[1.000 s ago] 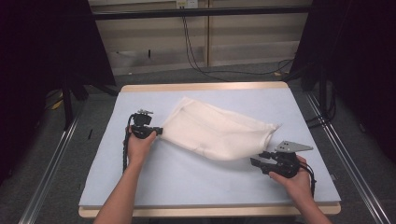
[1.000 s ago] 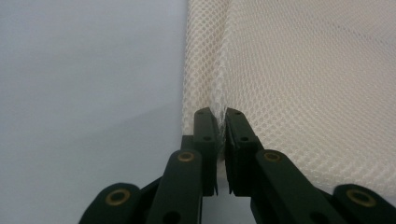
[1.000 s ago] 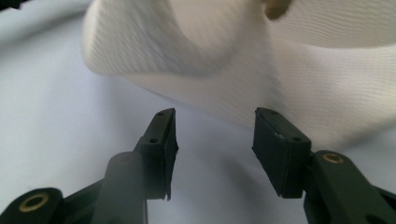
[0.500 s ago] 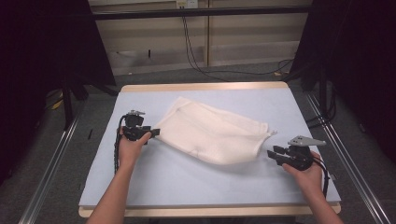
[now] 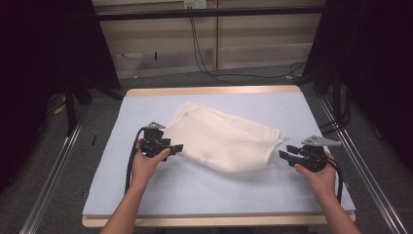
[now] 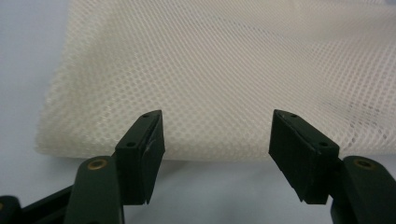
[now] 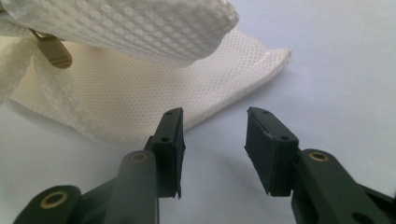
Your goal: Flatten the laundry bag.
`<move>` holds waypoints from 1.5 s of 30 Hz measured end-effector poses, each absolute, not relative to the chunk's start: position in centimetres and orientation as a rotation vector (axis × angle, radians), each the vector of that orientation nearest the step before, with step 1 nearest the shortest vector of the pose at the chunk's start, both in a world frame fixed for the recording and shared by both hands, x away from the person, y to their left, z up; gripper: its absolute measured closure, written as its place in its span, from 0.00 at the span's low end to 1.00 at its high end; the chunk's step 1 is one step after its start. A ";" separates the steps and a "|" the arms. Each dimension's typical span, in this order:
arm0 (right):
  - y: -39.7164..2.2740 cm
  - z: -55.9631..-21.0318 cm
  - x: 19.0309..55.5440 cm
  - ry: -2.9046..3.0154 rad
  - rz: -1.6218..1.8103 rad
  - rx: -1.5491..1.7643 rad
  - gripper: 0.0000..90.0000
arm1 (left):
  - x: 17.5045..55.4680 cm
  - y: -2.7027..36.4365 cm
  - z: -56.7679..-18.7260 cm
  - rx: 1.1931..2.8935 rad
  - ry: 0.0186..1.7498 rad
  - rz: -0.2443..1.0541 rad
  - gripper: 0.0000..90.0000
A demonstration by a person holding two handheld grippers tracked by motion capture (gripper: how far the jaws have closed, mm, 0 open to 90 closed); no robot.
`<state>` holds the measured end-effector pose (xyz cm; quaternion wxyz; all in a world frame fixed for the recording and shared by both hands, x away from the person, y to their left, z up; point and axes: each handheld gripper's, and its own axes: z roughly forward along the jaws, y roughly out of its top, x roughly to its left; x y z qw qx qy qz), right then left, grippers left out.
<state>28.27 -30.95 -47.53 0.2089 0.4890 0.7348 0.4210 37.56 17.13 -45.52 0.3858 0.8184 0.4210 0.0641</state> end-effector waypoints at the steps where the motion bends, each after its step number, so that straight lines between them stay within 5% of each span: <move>1: -30.9 -47.5 28.3 2.048 1.180 1.359 0.62 | 37.4 16.9 -45.7 2.084 1.080 0.165 0.39; 11: -29.8 -46.4 29.6 2.060 1.248 1.273 0.57 | 37.0 16.5 -46.2 2.104 1.074 0.161 0.38; 16: -28.7 -45.8 29.7 2.077 1.304 1.189 0.66 | 36.9 16.2 -46.1 2.110 1.052 0.167 0.38; 24: -28.4 -45.5 29.4 2.079 1.427 1.141 0.96 | 36.6 14.9 -45.7 2.084 1.020 0.148 0.35; 45: -23.5 -47.2 28.4 2.304 1.439 0.970 0.98 | 35.8 10.9 -46.3 2.174 0.860 0.093 0.28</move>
